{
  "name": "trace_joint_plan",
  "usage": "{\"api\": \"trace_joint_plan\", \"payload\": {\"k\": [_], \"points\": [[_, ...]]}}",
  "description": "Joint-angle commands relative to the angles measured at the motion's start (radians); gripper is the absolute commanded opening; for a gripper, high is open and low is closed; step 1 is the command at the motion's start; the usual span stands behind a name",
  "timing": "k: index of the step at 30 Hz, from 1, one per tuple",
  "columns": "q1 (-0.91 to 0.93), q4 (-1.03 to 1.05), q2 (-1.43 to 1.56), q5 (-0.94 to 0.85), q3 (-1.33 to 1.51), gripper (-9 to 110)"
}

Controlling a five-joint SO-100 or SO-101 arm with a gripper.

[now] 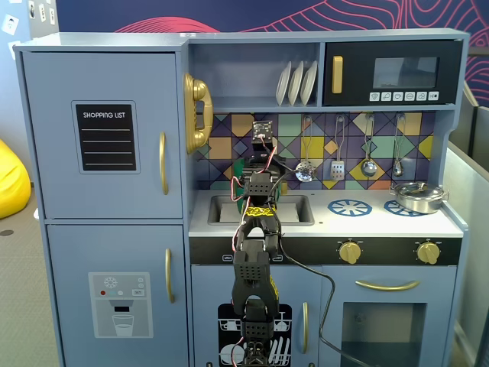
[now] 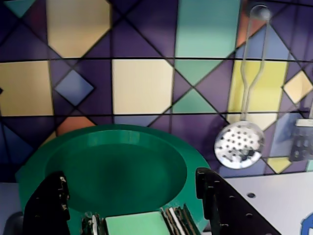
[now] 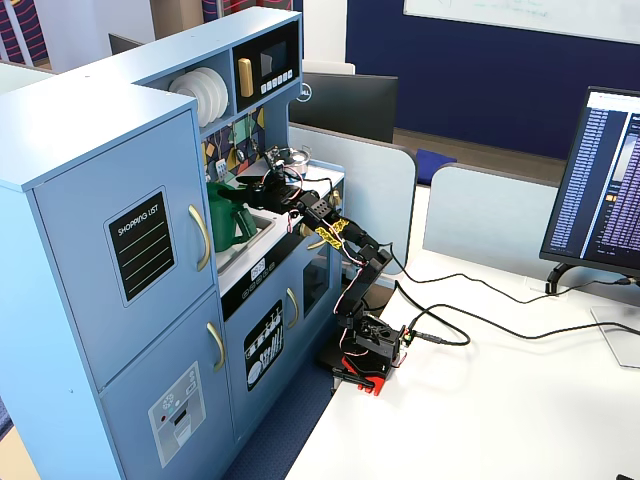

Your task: Take off the lid from the green recipient and place it on the counter

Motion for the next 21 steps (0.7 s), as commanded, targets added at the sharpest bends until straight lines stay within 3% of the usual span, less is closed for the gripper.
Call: {"api": "trace_joint_plan", "payload": {"k": [1,6,21], "points": [[0.021,0.009,0.012,0.014,-0.071,26],[0.015,0.006,0.038,0.034,-0.046,32],[0.000,0.021,0.137,0.025,0.064,29]]}}
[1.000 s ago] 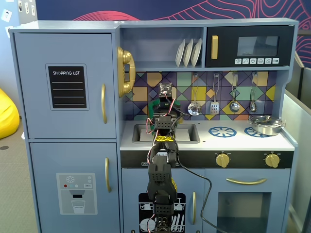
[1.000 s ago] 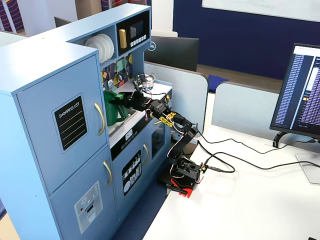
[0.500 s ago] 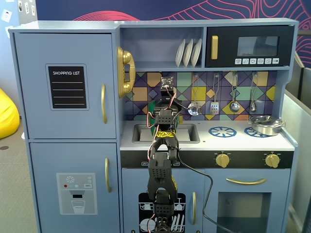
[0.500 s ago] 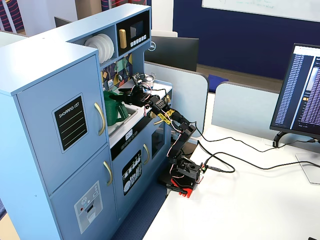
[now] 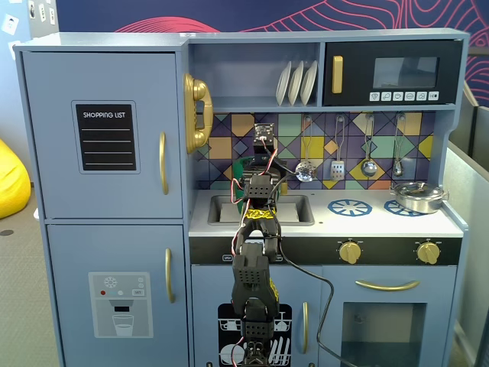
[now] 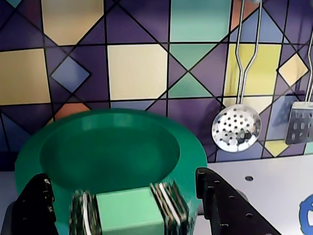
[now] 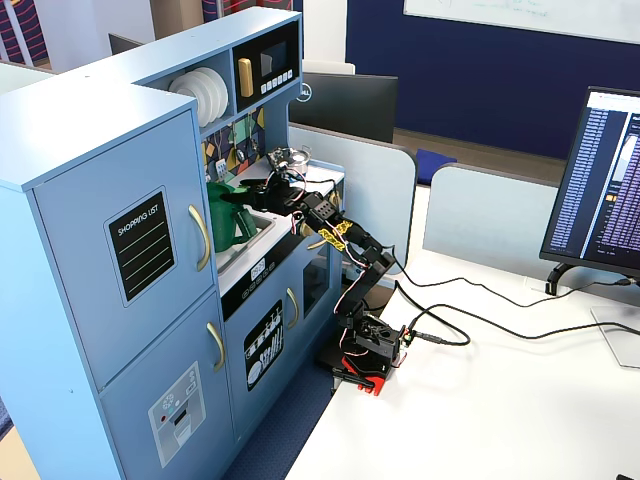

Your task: Take off the lid from the green recipient and place it on the counter

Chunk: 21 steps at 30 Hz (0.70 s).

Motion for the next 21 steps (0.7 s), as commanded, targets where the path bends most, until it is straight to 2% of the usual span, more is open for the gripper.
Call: {"api": "trace_joint_plan", "payload": {"k": [1,21], "points": [[-0.005,0.002,0.069,0.009,-0.008,29],[-0.011,0.029,0.107,-0.006,0.049,25]]}}
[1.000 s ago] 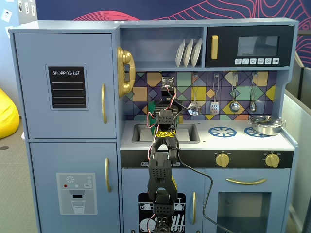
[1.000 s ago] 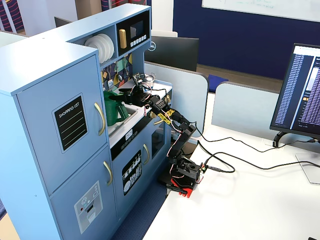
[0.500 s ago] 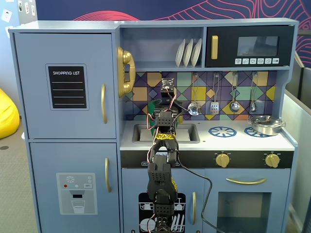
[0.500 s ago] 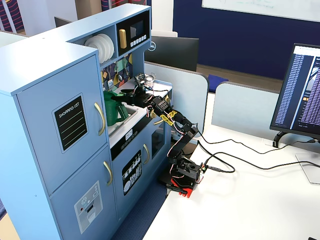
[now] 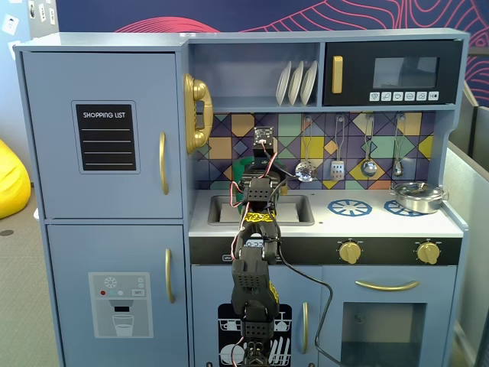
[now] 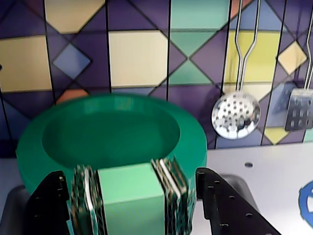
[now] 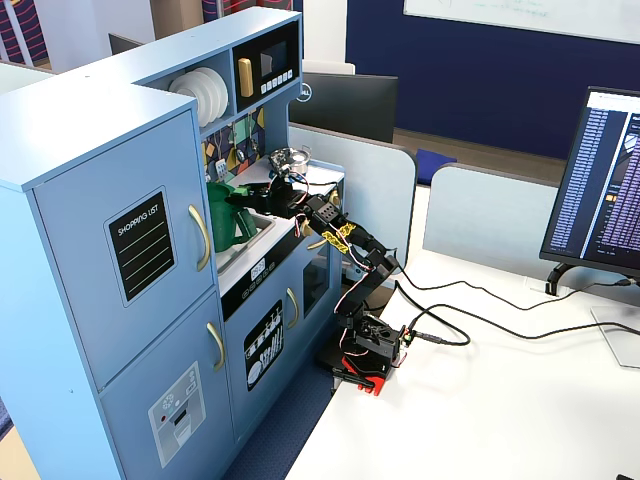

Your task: Take off the lid from the green recipient and place it on the counter

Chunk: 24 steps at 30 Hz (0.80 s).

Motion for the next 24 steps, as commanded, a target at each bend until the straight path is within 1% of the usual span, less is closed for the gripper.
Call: {"api": "trace_joint_plan", "payload": {"k": [1,3,5,8,9,13,18,24], "points": [[-0.012,0.003,0.058,-0.008,-0.011,25],[-0.012,0.005,0.058,-0.009,-0.009,23],[-0.015,0.008,0.058,-0.021,-0.008,17],[-0.025,-0.002,0.063,-0.040,-0.005,3],[-0.028,-0.011,0.066,-0.044,-0.002,0],[-0.044,-0.057,0.086,-0.017,0.006,0],[-0.051,-0.129,0.101,-0.028,-0.011,0],[-0.003,-0.149,0.114,-0.049,-0.061,0]]}}
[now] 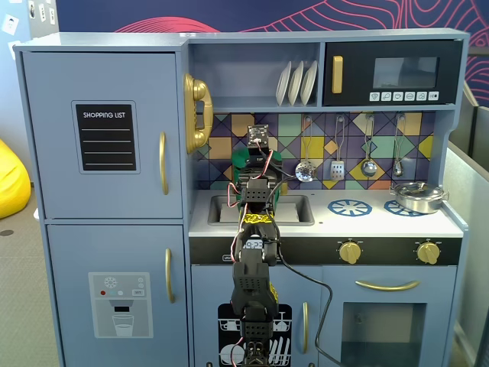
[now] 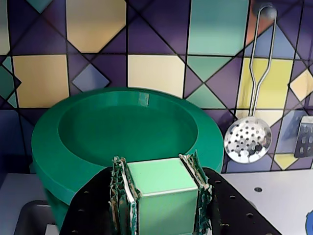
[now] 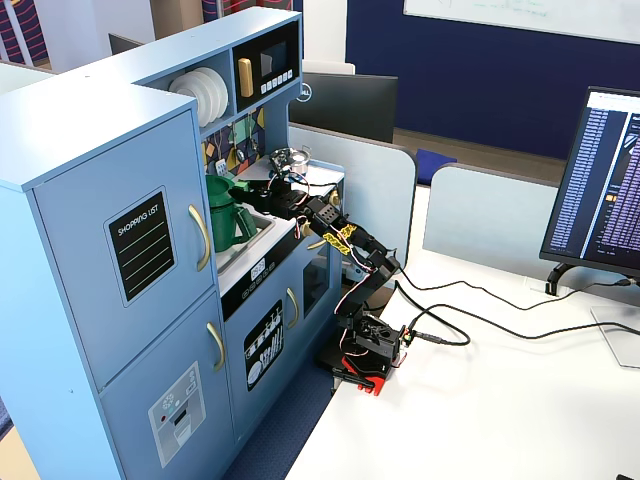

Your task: Take off the lid from the green recipient and place it on the counter

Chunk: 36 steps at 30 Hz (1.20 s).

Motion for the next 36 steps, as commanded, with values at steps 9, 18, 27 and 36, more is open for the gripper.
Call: {"api": "trace_joint_plan", "payload": {"k": [9,18,27,36], "points": [[0.281,-0.037,0.112,0.014,-0.091,0],[0.494,-0.029,0.192,0.021,0.107,0],[0.560,-0.276,0.164,0.021,0.411,0],[0.572,-0.485,0.018,0.020,0.526,0]]}}
